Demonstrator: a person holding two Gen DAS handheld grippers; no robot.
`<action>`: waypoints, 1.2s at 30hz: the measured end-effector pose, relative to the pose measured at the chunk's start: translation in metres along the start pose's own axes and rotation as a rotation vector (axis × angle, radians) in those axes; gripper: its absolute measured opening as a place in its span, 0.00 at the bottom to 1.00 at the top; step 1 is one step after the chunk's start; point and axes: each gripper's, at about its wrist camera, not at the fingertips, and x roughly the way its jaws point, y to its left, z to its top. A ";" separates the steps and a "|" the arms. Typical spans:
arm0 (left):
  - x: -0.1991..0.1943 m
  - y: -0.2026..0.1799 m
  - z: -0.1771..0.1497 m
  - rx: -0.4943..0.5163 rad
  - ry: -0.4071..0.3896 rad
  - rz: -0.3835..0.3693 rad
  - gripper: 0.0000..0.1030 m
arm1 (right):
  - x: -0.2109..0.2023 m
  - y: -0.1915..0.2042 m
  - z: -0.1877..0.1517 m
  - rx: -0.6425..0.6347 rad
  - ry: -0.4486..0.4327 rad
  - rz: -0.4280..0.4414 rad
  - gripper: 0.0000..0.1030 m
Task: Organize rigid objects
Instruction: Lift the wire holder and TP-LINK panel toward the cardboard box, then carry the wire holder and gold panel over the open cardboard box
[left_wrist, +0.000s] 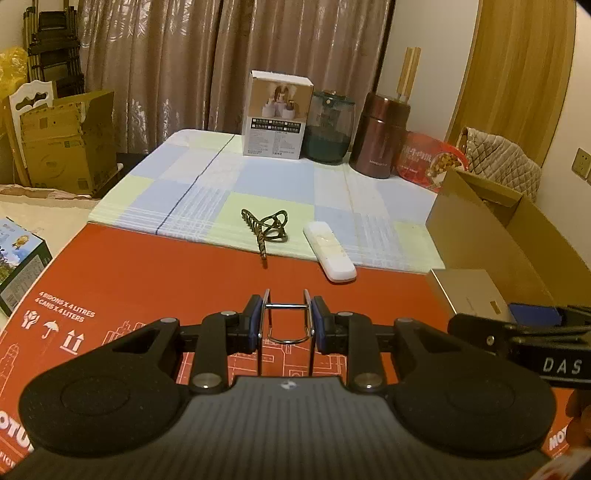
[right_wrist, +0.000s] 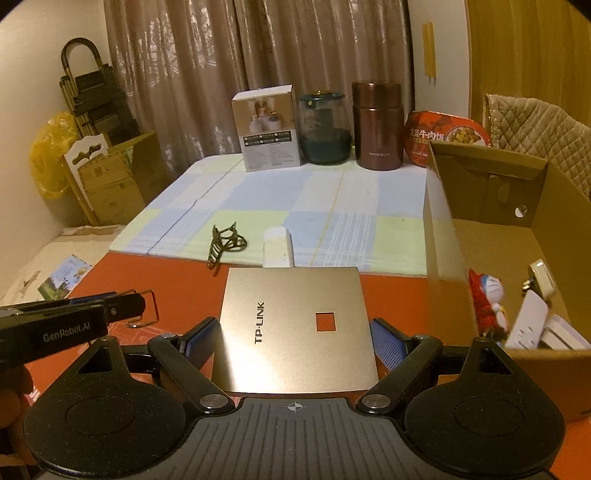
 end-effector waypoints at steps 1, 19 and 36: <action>-0.004 -0.001 0.000 -0.001 -0.002 -0.002 0.23 | -0.004 0.000 -0.001 0.001 -0.002 0.000 0.82; -0.046 -0.032 0.007 0.019 -0.036 -0.028 0.23 | -0.058 -0.009 -0.006 0.013 -0.041 -0.008 0.82; -0.055 -0.042 0.013 0.026 -0.055 -0.056 0.23 | -0.079 -0.025 0.000 0.015 -0.069 -0.038 0.82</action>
